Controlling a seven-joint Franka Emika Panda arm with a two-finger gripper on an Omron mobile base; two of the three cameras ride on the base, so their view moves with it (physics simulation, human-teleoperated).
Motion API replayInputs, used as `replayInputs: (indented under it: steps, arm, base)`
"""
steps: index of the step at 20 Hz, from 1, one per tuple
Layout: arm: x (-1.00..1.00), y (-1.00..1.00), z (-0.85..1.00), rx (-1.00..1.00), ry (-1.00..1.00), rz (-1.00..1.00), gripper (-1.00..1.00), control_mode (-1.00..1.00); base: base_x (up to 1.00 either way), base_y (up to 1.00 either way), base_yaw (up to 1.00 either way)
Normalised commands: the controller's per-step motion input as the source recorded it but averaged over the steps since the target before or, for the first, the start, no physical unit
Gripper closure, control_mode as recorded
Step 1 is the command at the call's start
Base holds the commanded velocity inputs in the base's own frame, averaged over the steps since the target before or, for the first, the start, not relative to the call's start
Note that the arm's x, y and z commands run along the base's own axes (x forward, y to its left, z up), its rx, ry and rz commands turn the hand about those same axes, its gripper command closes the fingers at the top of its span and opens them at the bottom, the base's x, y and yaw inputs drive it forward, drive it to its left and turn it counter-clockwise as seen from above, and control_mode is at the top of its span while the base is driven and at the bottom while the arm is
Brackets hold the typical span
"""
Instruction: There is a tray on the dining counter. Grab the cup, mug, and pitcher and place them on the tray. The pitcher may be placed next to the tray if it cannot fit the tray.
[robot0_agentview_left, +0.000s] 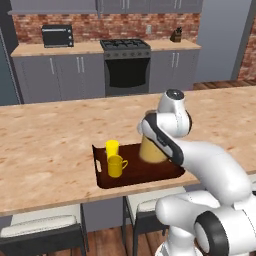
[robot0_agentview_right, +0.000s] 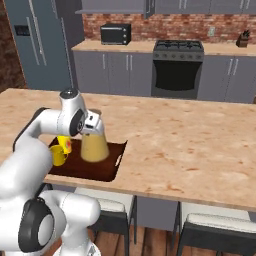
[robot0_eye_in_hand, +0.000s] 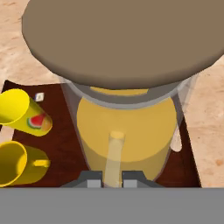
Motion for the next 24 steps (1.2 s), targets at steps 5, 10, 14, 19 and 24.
replayInputs:
  steps: [5,10,14,19,24]
  arm:
    - [0.4,0.0,-0.51,0.0,0.0,0.0,1.0,-1.0]
    - [0.29,0.0,-0.35,0.0,0.0,0.0,1.0,-1.0]
    - [0.2,0.0,-0.31,0.0,0.0,0.0,1.0,-1.0]
    - [0.12,0.0,-0.35,0.0,0.0,0.0,1.0,-1.0]
    - [0.0,0.0,-0.36,0.0,0.0,0.0,1.0,-1.0]
  base:
    - [0.0,0.0,0.0]
    - [0.0,0.0,0.0]
    - [0.0,0.0,0.0]
    - [0.0,0.0,0.0]
    - [0.0,0.0,0.0]
